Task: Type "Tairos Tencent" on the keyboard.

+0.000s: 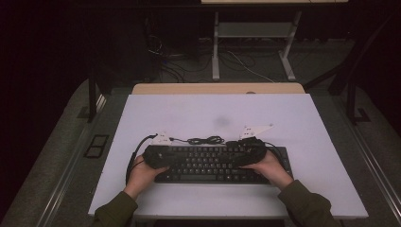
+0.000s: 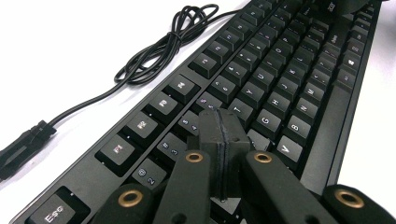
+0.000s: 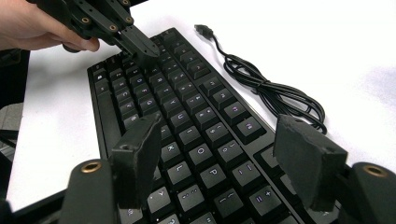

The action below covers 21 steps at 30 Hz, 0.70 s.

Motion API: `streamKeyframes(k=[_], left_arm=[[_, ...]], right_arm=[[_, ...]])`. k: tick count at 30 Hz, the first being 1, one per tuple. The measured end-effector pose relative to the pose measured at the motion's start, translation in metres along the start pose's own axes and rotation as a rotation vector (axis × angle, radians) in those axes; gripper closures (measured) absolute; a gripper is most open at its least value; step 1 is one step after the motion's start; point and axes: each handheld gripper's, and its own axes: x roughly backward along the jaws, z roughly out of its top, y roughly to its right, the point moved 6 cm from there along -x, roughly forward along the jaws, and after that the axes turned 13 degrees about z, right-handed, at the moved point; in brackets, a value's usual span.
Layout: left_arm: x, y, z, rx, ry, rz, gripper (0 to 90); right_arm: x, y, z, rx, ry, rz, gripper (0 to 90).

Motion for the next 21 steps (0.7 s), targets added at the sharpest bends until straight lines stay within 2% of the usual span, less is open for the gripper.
streamKeyframes(k=[5,21], left_arm=[[0.0000,-0.0016,-0.0009,-0.014,-0.007,0.001,89.7],[-0.0027,-0.0010,-0.0032,-0.011,-0.019,0.000,89.7]], right_arm=[[-0.0001,0.0001,-0.0001,-0.001,0.001,-0.001,31.9],[0.0002,-0.0001,0.0002,0.000,-0.001,-0.001,31.9]])
